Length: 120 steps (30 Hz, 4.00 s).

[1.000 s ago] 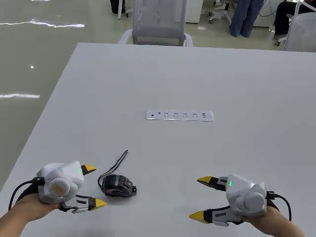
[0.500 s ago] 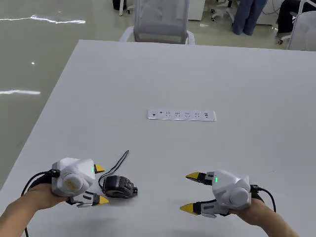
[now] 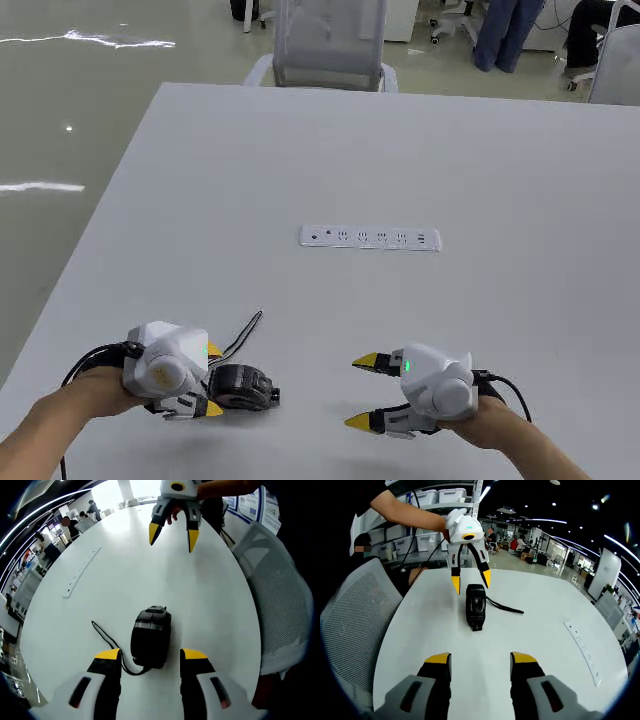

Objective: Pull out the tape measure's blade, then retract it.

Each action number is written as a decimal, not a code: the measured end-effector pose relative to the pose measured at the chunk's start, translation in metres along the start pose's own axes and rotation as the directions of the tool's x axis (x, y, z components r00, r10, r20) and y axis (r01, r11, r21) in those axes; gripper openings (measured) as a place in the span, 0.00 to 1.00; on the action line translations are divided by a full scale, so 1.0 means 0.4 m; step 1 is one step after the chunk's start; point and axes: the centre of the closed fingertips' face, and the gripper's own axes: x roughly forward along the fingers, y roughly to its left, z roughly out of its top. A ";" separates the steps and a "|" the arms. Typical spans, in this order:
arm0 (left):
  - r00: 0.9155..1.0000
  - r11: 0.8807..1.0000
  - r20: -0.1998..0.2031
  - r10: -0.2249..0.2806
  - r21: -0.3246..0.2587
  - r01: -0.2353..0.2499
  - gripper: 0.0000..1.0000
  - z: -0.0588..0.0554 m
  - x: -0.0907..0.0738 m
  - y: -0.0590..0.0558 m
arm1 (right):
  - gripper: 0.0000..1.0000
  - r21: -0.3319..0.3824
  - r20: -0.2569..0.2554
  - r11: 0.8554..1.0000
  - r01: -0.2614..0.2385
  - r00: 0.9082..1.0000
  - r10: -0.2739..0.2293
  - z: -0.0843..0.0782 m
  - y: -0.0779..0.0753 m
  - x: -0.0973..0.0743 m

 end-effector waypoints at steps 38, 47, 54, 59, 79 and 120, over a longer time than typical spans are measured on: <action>0.990 0.994 -0.115 -0.079 0.064 0.087 0.30 -0.052 0.088 -0.004 | 0.31 -0.059 -0.047 0.992 -0.115 0.993 0.112 0.020 0.017 0.245; 0.992 0.995 -0.100 -0.080 0.046 0.085 0.29 -0.052 0.087 -0.004 | 0.25 -0.056 -0.056 0.989 -0.133 0.990 0.130 0.018 0.024 0.299; 0.992 0.995 -0.100 -0.081 0.054 0.087 0.29 -0.051 0.086 -0.005 | 0.19 -0.044 -0.067 0.989 -0.143 0.988 0.140 0.008 0.027 0.326; 0.992 0.995 -0.092 -0.087 0.049 0.092 0.29 -0.052 0.085 -0.006 | 0.16 -0.023 -0.050 0.986 -0.164 0.985 0.163 0.013 0.032 0.330; 0.993 0.996 -0.080 -0.087 0.003 0.088 0.28 -0.057 0.082 -0.006 | 0.12 -0.024 -0.055 0.981 -0.194 0.980 0.193 0.025 0.034 0.317; 0.992 0.996 -0.084 -0.093 -0.020 0.092 0.28 -0.069 0.076 -0.003 | 0.11 -0.055 -0.074 0.977 -0.205 0.977 0.201 0.033 0.033 0.310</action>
